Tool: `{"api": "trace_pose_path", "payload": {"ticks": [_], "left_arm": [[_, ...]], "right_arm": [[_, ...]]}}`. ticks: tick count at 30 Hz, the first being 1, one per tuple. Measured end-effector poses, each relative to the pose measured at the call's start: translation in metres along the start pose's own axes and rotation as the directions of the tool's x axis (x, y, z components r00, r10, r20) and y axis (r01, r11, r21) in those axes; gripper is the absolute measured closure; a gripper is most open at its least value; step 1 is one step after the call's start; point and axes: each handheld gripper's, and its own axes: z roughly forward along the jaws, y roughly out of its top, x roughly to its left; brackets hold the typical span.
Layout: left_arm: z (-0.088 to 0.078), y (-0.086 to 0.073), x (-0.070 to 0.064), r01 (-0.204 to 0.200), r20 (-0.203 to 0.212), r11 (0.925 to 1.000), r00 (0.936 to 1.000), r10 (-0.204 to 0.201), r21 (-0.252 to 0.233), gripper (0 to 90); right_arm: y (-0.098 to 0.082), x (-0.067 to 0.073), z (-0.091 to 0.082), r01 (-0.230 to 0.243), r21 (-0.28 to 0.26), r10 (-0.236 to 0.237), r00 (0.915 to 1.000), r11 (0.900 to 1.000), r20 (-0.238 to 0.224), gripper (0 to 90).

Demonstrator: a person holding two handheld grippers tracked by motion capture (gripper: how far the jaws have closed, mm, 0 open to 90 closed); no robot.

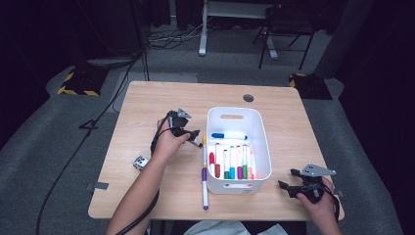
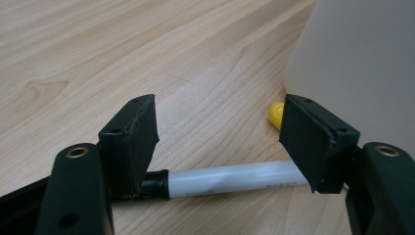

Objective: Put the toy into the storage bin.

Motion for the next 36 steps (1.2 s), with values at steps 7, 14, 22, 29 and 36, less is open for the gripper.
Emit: {"api": "trace_pose_path", "payload": {"ticks": [7, 14, 22, 29, 36], "left_arm": [[0.011, -0.004, -0.009, -0.052, -0.022, 0.9973, 0.9984, 0.053, 0.051, 30.0], [0.011, -0.009, -0.016, -0.086, -0.021, 0.9923, 0.9959, 0.088, 0.089, 30.2], [0.003, -0.022, -0.015, -0.070, -0.025, 0.9919, 0.9970, 0.073, 0.106, 30.3], [-0.027, -0.035, -0.013, 0.053, -0.131, 0.9960, 0.9905, -0.043, 0.073, 28.0], [-0.052, -0.050, -0.015, 0.194, -0.225, 0.9767, 0.9596, -0.169, 0.092, 26.8]], "right_arm": [[-0.001, 0.000, -0.002, 0.010, 0.004, -0.010, 1.0000, 1.000, 0.001, 25.5], [-0.001, 0.000, -0.002, 0.010, 0.003, -0.010, 1.0000, 1.000, 0.000, 25.5], [-0.002, 0.000, -0.002, 0.007, 0.002, -0.007, 1.0000, 1.000, -0.004, 25.5], [-0.002, 0.000, -0.003, 0.015, 0.006, -0.015, 0.9998, 1.000, -0.012, 25.5], [-0.002, 0.000, -0.003, 0.010, 0.002, -0.010, 0.9998, 1.000, -0.020, 25.4]]}}
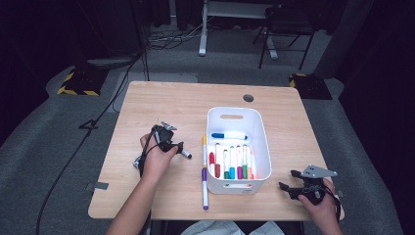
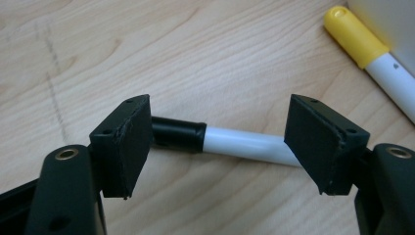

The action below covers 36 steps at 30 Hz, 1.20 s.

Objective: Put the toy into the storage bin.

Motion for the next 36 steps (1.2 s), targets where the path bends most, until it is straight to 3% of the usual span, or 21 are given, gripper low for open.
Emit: {"api": "trace_pose_path", "payload": {"ticks": [3, 5, 10, 15, 18, 21, 28, 31, 36], "left_arm": [[0.001, -0.005, -0.001, 0.013, 0.006, 0.9992, 0.9999, -0.013, 0.039, 26.7], [0.004, -0.006, -0.002, 0.051, 0.030, 0.9982, 0.9982, -0.052, 0.030, 26.1], [0.007, -0.003, 0.001, 0.082, 0.049, 0.9961, 0.9953, -0.083, 0.033, 26.0], [0.017, -0.003, 0.005, 0.087, 0.046, 0.9937, 0.9948, -0.090, 0.070, 27.7], [0.018, -0.003, 0.006, 0.069, 0.026, 0.9959, 0.9972, -0.070, 0.058, 27.9], [0.018, -0.004, 0.006, 0.026, 0.001, 0.9982, 0.9997, -0.026, 0.054, 35.5], [0.017, -0.004, 0.009, -0.040, 0.067, 0.9990, 0.9970, 0.038, 0.023, 75.4], [0.017, -0.002, 0.010, -0.073, 0.081, 0.9970, 0.9941, 0.071, 0.025, 76.2], [0.017, -0.001, 0.012, -0.096, 0.154, 0.9954, 0.9835, 0.095, 0.000, 76.4]], "right_arm": [[0.000, -0.002, 0.000, 0.008, 0.000, -0.008, 0.9999, 1.000, -0.007, 25.3], [0.000, -0.002, 0.000, 0.009, -0.002, -0.009, 0.9999, 1.000, -0.011, 25.3], [0.000, -0.002, 0.000, 0.004, -0.003, -0.004, 0.9999, 1.000, -0.012, 25.3], [0.000, -0.002, 0.000, 0.004, -0.003, -0.004, 0.9999, 1.000, -0.011, 25.3], [0.000, -0.002, 0.000, 0.011, -0.001, -0.011, 0.9999, 1.000, -0.010, 25.3], [0.000, -0.002, 0.000, 0.000, -0.004, 0.000, 0.9999, 1.000, -0.014, 25.3], [0.000, -0.002, 0.000, 0.012, 0.000, -0.012, 0.9999, 1.000, -0.009, 25.3], [0.000, -0.002, 0.000, 0.012, 0.000, -0.012, 0.9999, 1.000, -0.009, 25.3], [0.000, -0.002, 0.000, 0.012, 0.000, -0.012, 0.9999, 1.000, -0.011, 25.3]]}}
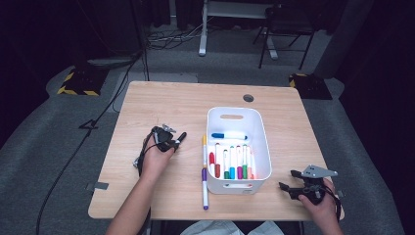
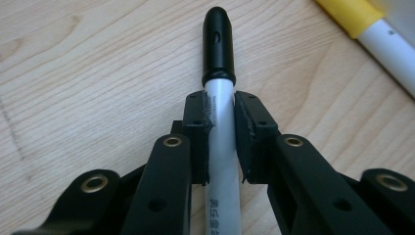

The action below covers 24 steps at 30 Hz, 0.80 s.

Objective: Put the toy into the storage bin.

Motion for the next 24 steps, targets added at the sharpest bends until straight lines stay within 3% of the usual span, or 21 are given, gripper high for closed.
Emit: {"api": "trace_pose_path", "payload": {"ticks": [5, 9, 10, 15, 17, 18, 24], "left_arm": [[-0.012, 0.005, -0.008, -0.018, 0.026, 0.9993, 0.9995, 0.019, -0.034, 76.4], [-0.028, 0.012, -0.013, -0.055, 0.038, 0.9964, 0.9976, 0.057, -0.064, 76.4], [-0.034, 0.015, -0.014, -0.080, 0.037, 0.9950, 0.9959, 0.082, -0.059, 76.4], [-0.055, 0.022, -0.018, -0.097, 0.056, 0.9912, 0.9932, 0.102, -0.091, 76.4], [-0.063, 0.025, -0.020, -0.116, 0.047, 0.9879, 0.9916, 0.121, -0.103, 76.4], [-0.068, 0.027, -0.022, -0.118, 0.066, 0.9873, 0.9899, 0.125, -0.106, 76.4], [-0.090, 0.035, -0.035, -0.162, 0.072, 0.9768, 0.9822, 0.173, -0.140, 76.4]], "right_arm": [[0.000, 0.000, 0.000, 0.000, -0.001, 0.000, 1.0000, 1.000, 0.001, 25.3], [0.000, 0.000, 0.000, 0.000, 0.000, 0.000, 1.0000, 1.000, 0.002, 25.3], [0.000, 0.001, 0.000, -0.001, -0.001, 0.001, 1.0000, 1.000, 0.002, 25.3], [0.000, 0.000, 0.000, 0.000, 0.000, 0.000, 1.0000, 1.000, 0.002, 25.3], [0.000, 0.000, 0.000, 0.000, 0.000, 0.000, 1.0000, 1.000, 0.001, 25.3], [0.000, 0.000, 0.000, 0.000, 0.000, 0.000, 1.0000, 1.000, 0.001, 25.3], [0.000, 0.000, 0.000, 0.000, 0.000, 0.000, 1.0000, 1.000, 0.001, 25.3]]}}
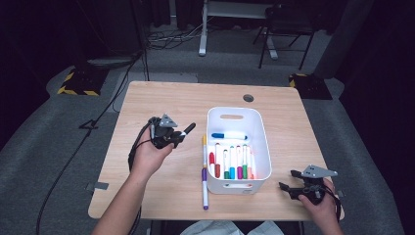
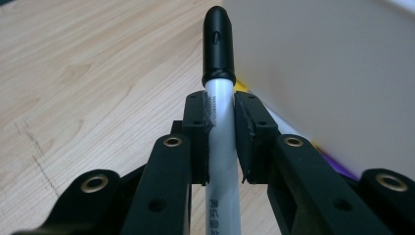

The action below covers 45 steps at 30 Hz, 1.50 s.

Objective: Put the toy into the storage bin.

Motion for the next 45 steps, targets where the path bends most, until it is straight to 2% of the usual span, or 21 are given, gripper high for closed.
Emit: {"api": "trace_pose_path", "payload": {"ticks": [2, 5, 12, 15, 18, 21, 23, 24, 27, 28, 29, 33, 35, 36, 38, 39, 40, 41, 43, 44, 45], "left_arm": [[-0.006, 0.004, -0.004, 0.015, 0.029, 0.9999, 0.9995, -0.015, -0.008, 76.4], [-0.017, 0.010, -0.009, 0.000, 0.039, 1.0000, 0.9993, 0.001, -0.009, 76.4], [-0.036, 0.022, -0.021, -0.004, 0.075, 0.9994, 0.9972, 0.006, -0.034, 76.4], [-0.044, 0.029, -0.026, -0.020, 0.106, 0.9982, 0.9940, 0.026, -0.056, 76.4], [-0.046, 0.035, -0.032, -0.027, 0.118, 0.9971, 0.9923, 0.035, -0.071, 76.4], [-0.047, 0.041, -0.037, -0.051, 0.123, 0.9958, 0.9906, 0.060, -0.076, 76.4], [-0.045, 0.046, -0.043, -0.053, 0.145, 0.9948, 0.9872, 0.065, -0.087, 76.4], [-0.046, 0.049, -0.044, -0.075, 0.142, 0.9933, 0.9860, 0.087, -0.088, 76.4], [-0.045, 0.057, -0.052, -0.088, 0.157, 0.9903, 0.9820, 0.105, -0.107, 76.4], [-0.044, 0.060, -0.055, -0.086, 0.181, 0.9902, 0.9778, 0.105, -0.110, 76.4], [-0.043, 0.063, -0.056, -0.104, 0.177, 0.9880, 0.9765, 0.123, -0.115, 76.4], [-0.034, 0.074, -0.067, -0.120, 0.217, 0.9856, 0.9656, 0.144, -0.119, 76.4], [-0.029, 0.079, -0.070, -0.135, 0.216, 0.9834, 0.9635, 0.159, -0.121, 76.4], [-0.027, 0.081, -0.072, -0.143, 0.227, 0.9828, 0.9595, 0.167, -0.116, 76.4], [-0.020, 0.085, -0.076, -0.140, 0.233, 0.9814, 0.9579, 0.168, -0.131, 76.4], [-0.017, 0.086, -0.077, -0.159, 0.233, 0.9791, 0.9546, 0.185, -0.128, 76.4], [-0.013, 0.088, -0.078, -0.160, 0.248, 0.9789, 0.9506, 0.187, -0.128, 76.4], [-0.011, 0.089, -0.079, -0.156, 0.252, 0.9793, 0.9501, 0.184, -0.129, 76.4], [-0.006, 0.092, -0.081, -0.160, 0.266, 0.9783, 0.9449, 0.190, -0.132, 76.4], [-0.004, 0.093, -0.082, -0.163, 0.258, 0.9770, 0.9463, 0.194, -0.138, 76.4], [0.000, 0.094, -0.083, -0.169, 0.274, 0.9760, 0.9404, 0.201, -0.138, 76.4]], "right_arm": [[0.000, 0.000, 0.000, 0.000, 0.000, 0.000, 1.0000, 1.000, 0.000, 25.3], [0.000, 0.000, 0.000, 0.000, -0.001, 0.000, 1.0000, 1.000, -0.002, 25.4], [0.000, 0.000, 0.000, -0.005, -0.002, 0.005, 1.0000, 1.000, -0.002, 25.3], [0.000, 0.000, 0.000, -0.018, -0.004, 0.018, 0.9998, 1.000, -0.005, 25.4], [0.000, 0.000, 0.000, -0.013, -0.003, 0.013, 0.9999, 1.000, -0.004, 25.4], [0.000, 0.000, 0.000, 0.000, 0.000, 0.000, 1.0000, 1.000, 0.001, 25.3], [0.000, 0.000, 0.000, -0.001, -0.001, 0.001, 1.0000, 1.000, 0.002, 25.3], [0.000, 0.000, 0.000, -0.001, -0.002, 0.001, 1.0000, 1.000, 0.002, 25.3], [0.000, 0.001, 0.000, -0.002, 0.002, 0.002, 1.0000, 1.000, 0.005, 25.3], [0.000, 0.002, 0.001, -0.007, -0.001, 0.007, 1.0000, 1.000, 0.005, 25.4], [0.000, 0.002, 0.001, -0.005, 0.000, 0.005, 1.0000, 1.000, 0.007, 25.4], [0.000, 0.002, 0.001, -0.006, 0.000, 0.006, 1.0000, 1.000, 0.007, 25.4], [0.000, 0.002, 0.001, -0.006, 0.000, 0.006, 1.0000, 1.000, 0.007, 25.4], [0.000, 0.002, 0.001, -0.006, 0.000, 0.006, 1.0000, 1.000, 0.007, 25.4], [0.000, 0.002, 0.001, -0.006, 0.000, 0.006, 1.0000, 1.000, 0.007, 25.4], [0.000, 0.002, 0.001, -0.006, 0.000, 0.006, 1.0000, 1.000, 0.007, 25.4], [0.000, 0.002, 0.001, -0.006, 0.000, 0.006, 1.0000, 1.000, 0.007, 25.4], [0.000, 0.002, 0.001, -0.006, 0.000, 0.006, 1.0000, 1.000, 0.007, 25.4], [0.000, 0.002, 0.001, -0.006, 0.000, 0.006, 1.0000, 1.000, 0.007, 25.4], [0.000, 0.002, 0.001, -0.006, 0.000, 0.006, 1.0000, 1.000, 0.007, 25.3], [0.000, 0.002, 0.001, -0.006, 0.000, 0.006, 1.0000, 1.000, 0.007, 25.3]]}}
